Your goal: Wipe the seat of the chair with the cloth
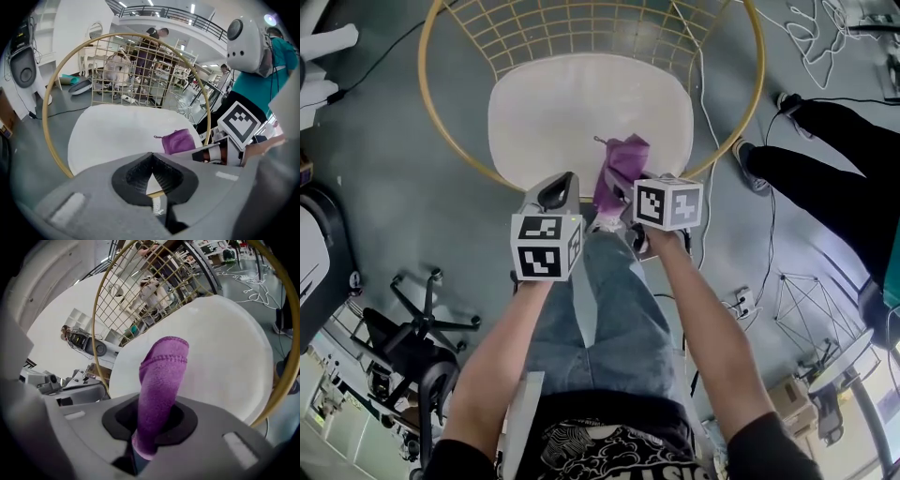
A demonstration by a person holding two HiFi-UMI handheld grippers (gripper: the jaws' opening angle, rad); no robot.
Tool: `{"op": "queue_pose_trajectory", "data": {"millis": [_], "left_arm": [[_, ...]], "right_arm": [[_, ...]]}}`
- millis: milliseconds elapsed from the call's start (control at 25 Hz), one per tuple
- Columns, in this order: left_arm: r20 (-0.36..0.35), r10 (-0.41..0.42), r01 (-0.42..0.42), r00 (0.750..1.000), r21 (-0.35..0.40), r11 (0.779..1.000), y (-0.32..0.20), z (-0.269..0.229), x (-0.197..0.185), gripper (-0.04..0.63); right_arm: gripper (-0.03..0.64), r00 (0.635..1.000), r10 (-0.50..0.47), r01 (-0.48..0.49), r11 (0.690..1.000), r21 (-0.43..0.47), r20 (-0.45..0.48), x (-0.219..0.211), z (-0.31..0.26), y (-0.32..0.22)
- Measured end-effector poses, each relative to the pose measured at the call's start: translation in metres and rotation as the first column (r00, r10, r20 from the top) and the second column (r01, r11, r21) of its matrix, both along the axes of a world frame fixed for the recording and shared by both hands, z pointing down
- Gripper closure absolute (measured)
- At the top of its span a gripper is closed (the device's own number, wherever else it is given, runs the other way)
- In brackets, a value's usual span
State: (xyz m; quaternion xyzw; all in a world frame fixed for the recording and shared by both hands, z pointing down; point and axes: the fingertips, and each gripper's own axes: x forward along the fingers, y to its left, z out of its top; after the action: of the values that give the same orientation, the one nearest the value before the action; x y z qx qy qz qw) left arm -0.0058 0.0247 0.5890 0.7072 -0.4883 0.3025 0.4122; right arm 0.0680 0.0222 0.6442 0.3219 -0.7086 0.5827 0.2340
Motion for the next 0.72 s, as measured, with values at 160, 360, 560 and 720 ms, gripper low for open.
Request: {"op": "queue_pose_trajectory", "data": {"millis": [160,360,560,720], "left_arm": [[-0.006,0.015,-0.015,1.0,0.001,1.0,-0.006,-0.001,0.014,0.6],[-0.008,0.023,-0.023,1.0,0.007,1.0,-0.01,-0.003,0.026,0.6],[0.007,0.019,-0.019,1.0,0.014,1.0,-0.01,-0.004,0.022,0.6],[0.031,0.0,0.0,1.0,0.01,1.0,-0.004,0.0,0.009,0.6]], "right_arm": [[0.551,0.997,0.07,-0.07,0.997,-0.015,-0.021,0.023,-0.004,-0.007],[0.551,0.988,0.149,-0.15,0.988,-0.024,-0.032,0.053,-0.005,-0.009],[0.551,0.969,0.243,-0.246,0.968,-0.046,-0.051,0.087,-0.002,-0.006],[0.551,0.964,0.256,-0.26,0.964,-0.06,-0.07,0.098,0.011,0.003]]}}
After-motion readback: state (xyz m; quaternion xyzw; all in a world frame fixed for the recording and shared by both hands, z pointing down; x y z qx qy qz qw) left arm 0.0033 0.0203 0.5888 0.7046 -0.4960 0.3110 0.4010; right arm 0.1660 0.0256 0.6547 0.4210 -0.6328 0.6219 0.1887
